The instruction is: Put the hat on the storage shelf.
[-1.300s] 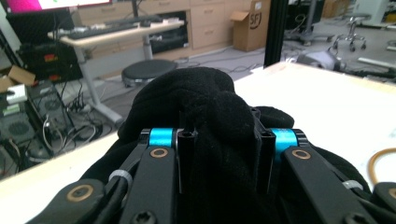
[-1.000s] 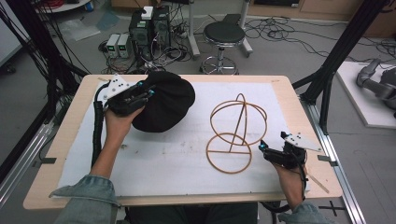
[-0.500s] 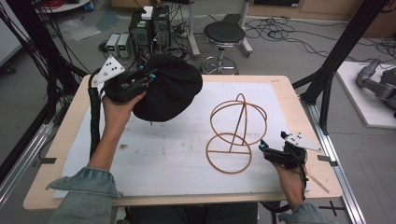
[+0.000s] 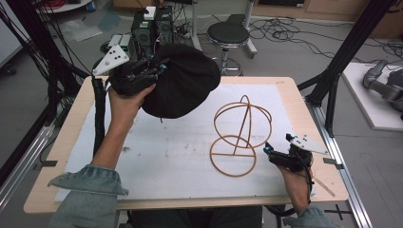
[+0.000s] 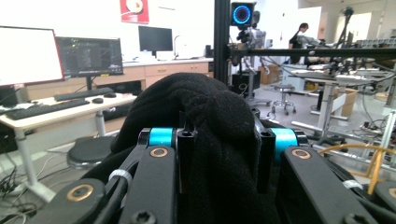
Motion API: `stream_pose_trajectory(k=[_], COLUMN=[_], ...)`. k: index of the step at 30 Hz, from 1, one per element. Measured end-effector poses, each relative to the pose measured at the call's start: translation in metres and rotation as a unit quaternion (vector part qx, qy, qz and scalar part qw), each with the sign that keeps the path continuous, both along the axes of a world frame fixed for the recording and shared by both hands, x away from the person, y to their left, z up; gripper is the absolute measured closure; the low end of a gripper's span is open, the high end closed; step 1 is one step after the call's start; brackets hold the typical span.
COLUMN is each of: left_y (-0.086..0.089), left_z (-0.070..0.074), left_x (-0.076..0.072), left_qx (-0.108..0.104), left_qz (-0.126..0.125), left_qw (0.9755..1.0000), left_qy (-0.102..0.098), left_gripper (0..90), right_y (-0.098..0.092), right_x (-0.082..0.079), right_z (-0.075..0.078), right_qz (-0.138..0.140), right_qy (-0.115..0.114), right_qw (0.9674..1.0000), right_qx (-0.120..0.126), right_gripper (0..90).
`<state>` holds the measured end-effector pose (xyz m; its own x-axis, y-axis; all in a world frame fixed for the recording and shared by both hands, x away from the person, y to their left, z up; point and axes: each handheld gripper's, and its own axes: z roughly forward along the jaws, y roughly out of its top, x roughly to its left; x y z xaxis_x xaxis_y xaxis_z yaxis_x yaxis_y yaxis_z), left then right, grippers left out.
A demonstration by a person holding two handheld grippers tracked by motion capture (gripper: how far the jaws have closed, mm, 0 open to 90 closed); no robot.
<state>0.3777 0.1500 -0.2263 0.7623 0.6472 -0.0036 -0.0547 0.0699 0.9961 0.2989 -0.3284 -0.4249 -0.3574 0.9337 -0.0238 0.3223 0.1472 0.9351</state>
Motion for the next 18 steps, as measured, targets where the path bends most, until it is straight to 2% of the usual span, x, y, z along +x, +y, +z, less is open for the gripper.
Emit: stream_pose_trajectory(k=[4, 9, 18], left_y=[-0.008, -0.025, -0.046], left_z=[0.007, 0.015, 0.016], left_x=[-0.001, -0.007, -0.010], left_qx=[-0.008, -0.016, -0.022], left_qz=[-0.018, -0.048, -0.083], left_qw=[0.9998, 0.9986, 0.9963], left_qy=[-0.003, -0.012, -0.010], left_gripper=[70.7, 70.7, 70.7], right_y=[0.000, 0.000, 0.000], right_x=[-0.001, 0.000, -0.001], right_z=[0.000, 0.000, 0.001], right_qz=[0.000, 0.000, 0.000], right_qy=[0.001, 0.000, -0.001], right_qw=[1.0000, 1.0000, 1.0000], right_qx=[0.002, 0.001, 0.001], right_gripper=[12.4, 12.5, 12.5])
